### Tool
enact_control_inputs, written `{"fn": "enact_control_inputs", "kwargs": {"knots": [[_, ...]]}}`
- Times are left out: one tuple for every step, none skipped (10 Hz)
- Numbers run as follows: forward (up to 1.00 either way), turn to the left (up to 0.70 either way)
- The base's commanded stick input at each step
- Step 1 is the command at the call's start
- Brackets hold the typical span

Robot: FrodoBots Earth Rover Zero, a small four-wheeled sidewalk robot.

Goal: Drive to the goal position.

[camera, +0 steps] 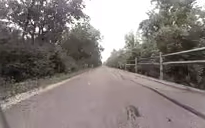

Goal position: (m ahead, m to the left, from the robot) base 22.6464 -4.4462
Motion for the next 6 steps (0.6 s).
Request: {"fn": "enact_control_inputs", "kwargs": {"knots": [[0.70, 0.00], [0.70, 0.00], [0.70, 0.00], [0.70, 0.00], [0.70, 0.00], [0.70, 0.00]]}}
